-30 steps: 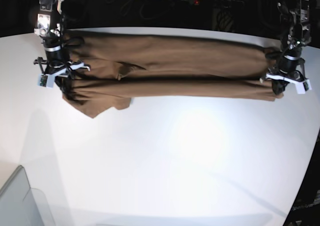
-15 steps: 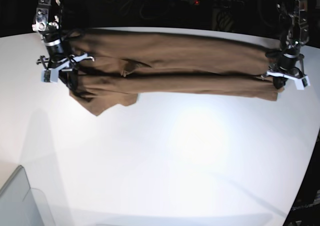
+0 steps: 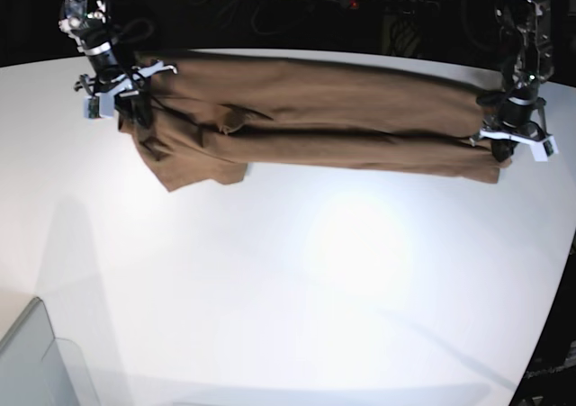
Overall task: Layout the t-shirt on the table in an organized manner, then fold the t-shirt properly
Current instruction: 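Fold the grasped edge with both grippers over onto the held edge, then release and regrasp the folded layers with the right gripper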
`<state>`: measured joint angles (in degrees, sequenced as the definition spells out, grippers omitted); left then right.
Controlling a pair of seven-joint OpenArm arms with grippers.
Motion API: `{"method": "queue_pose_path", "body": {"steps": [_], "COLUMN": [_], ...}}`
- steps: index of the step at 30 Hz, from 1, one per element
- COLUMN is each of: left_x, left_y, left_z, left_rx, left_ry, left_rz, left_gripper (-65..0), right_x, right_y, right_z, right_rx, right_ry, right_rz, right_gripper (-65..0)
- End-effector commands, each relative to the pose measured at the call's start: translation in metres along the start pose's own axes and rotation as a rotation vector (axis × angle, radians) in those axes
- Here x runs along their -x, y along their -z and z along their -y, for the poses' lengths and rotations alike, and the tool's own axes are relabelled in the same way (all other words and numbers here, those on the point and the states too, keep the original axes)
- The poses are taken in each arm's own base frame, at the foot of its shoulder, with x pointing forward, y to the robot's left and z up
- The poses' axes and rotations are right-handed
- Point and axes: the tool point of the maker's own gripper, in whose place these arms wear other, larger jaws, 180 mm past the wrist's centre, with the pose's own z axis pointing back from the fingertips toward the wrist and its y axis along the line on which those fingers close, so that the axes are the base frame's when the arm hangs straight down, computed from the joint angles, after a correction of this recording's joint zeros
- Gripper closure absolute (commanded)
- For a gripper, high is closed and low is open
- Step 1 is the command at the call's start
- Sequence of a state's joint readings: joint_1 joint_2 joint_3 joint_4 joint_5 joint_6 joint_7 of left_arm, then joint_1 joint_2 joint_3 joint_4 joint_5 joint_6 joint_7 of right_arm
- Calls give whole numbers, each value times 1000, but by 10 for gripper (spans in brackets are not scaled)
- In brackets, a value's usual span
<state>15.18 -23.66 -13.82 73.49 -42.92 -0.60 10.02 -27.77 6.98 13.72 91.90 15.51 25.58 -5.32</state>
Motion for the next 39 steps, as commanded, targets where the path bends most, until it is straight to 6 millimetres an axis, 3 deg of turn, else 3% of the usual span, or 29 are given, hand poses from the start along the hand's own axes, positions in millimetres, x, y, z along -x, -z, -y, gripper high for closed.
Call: {"method": "queue_pose_path", "body": {"steps": [1,5,12,20,26,30,32,39], "left_x": [3,-5,-6,-13,-12,-12,-11,-12], "left_y": [0,3,4,7,7,7,7,7], "left_z": [-6,-3,-2,2,4,6,7,8], "left_rx": [-17,-11,-10,-2,2,5,8,10], "left_ry": [10,9,12,8,9,5,4,3], "left_rz": [-31,-16,-17,-2,-4,-3,-4,-2], "left_gripper": [-3,-3,-3,-3,-3,-3,-3,-3], "right_x": [-6,10,29,33,24,7,-1,-35], "right_y": [-2,-5,5,11,2,-9,-18,-33], "right_z": [10,32,49,59,52,45,55,85], "right_rx": [8,60,84,94,80,71,102,204], "right_ry": [-14,6,26,29,2,-34,-44,-57], "right_rz": [21,-20,-71,-85,-69,-32,-13,79], "right_gripper": [0,0,0,0,-208,-335,-363,-365]}}
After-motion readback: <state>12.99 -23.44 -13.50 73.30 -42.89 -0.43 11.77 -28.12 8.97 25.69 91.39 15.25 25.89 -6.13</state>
